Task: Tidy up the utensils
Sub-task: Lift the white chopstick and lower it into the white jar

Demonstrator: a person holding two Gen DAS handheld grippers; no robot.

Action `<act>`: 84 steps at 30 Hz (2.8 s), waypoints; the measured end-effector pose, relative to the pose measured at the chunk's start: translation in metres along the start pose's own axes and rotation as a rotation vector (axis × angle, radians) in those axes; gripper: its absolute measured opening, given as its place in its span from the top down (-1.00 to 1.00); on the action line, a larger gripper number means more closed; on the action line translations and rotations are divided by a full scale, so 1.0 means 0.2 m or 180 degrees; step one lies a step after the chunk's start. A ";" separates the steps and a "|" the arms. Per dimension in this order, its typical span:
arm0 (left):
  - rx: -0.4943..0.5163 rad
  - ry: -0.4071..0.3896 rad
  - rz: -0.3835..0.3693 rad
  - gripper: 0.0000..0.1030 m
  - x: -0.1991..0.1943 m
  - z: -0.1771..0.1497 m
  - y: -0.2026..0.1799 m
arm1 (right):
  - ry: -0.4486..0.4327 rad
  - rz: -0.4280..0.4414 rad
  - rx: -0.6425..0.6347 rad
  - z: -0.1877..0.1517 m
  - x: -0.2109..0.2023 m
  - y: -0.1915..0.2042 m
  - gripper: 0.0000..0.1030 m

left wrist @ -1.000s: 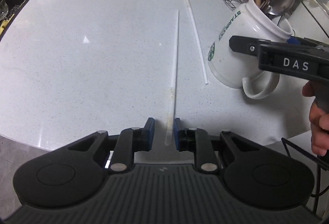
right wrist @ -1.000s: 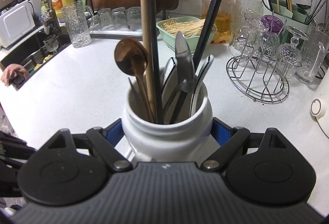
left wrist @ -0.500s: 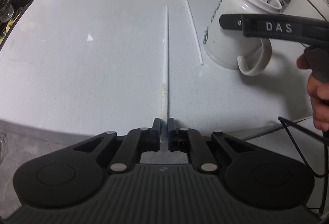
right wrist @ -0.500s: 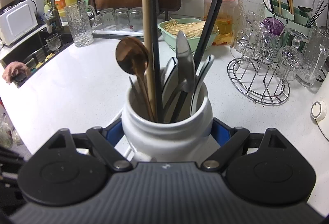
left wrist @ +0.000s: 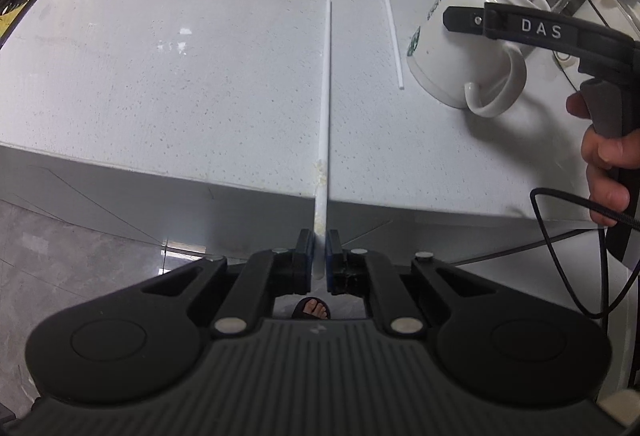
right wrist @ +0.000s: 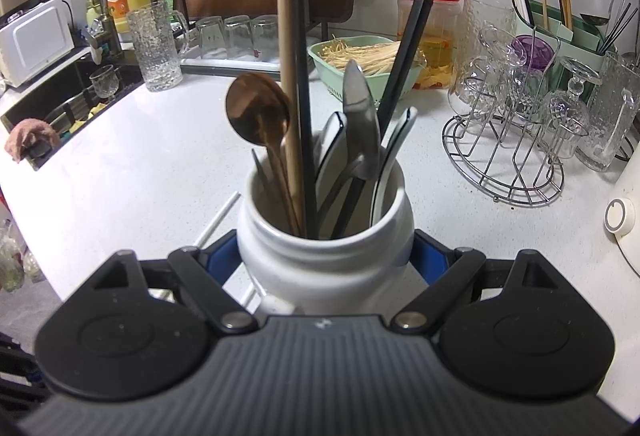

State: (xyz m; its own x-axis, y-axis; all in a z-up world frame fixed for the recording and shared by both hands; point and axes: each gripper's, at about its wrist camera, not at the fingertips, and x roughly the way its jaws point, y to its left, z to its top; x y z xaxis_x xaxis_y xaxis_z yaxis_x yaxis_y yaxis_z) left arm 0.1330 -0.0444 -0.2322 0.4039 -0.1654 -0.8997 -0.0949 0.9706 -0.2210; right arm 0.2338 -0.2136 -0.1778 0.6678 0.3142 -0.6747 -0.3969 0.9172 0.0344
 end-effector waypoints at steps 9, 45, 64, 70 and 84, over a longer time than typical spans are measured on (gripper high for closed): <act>-0.0020 0.0082 -0.0026 0.73 0.03 0.02 0.02 | 0.0006 -0.0037 0.0035 0.00 0.00 0.00 -0.76; 0.1515 -0.0260 0.0121 0.85 -0.61 0.55 -0.10 | -0.0072 -0.0177 0.0147 -0.01 0.00 0.04 -0.76; 0.2479 -0.0056 -0.0137 0.85 -0.97 0.86 -0.36 | -0.0094 -0.0235 0.0204 0.00 0.02 0.05 -0.76; 0.2714 0.0138 -0.0141 0.85 -1.21 0.98 -0.40 | -0.0108 -0.0237 0.0215 0.00 0.02 0.05 -0.76; 0.2865 0.0349 -0.0405 0.85 -1.38 1.10 -0.61 | -0.0178 -0.0285 0.0304 -0.02 0.02 0.06 -0.76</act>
State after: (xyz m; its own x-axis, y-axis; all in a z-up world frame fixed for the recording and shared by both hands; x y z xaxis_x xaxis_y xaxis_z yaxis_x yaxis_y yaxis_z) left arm 0.2337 -0.0777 0.1265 0.2698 -0.2515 -0.9295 0.7079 0.7062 0.0144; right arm 0.2285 -0.2018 -0.1823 0.7330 0.2408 -0.6362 -0.2742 0.9605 0.0476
